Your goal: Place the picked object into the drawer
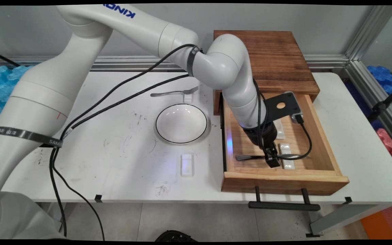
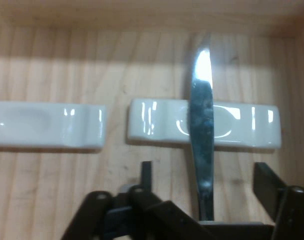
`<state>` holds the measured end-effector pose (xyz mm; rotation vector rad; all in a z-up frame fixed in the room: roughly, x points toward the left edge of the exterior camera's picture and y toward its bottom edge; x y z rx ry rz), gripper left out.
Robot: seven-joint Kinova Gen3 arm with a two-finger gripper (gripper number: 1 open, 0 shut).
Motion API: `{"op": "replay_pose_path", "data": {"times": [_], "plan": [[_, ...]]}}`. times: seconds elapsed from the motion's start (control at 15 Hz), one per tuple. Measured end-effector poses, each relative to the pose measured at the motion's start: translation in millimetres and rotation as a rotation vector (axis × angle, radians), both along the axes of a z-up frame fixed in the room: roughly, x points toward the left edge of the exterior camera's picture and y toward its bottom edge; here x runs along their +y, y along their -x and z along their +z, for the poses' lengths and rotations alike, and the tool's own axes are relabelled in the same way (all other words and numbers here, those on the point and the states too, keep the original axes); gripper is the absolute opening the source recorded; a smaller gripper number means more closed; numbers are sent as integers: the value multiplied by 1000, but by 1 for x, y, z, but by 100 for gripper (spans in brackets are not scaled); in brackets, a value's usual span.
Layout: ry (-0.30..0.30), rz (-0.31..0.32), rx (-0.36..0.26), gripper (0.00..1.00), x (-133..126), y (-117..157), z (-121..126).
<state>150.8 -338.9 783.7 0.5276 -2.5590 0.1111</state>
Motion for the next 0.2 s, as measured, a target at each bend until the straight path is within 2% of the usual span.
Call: {"op": "replay_pose_path", "data": {"times": [0.2], "plan": [[13,5,5,100,-1,0,4]]}}
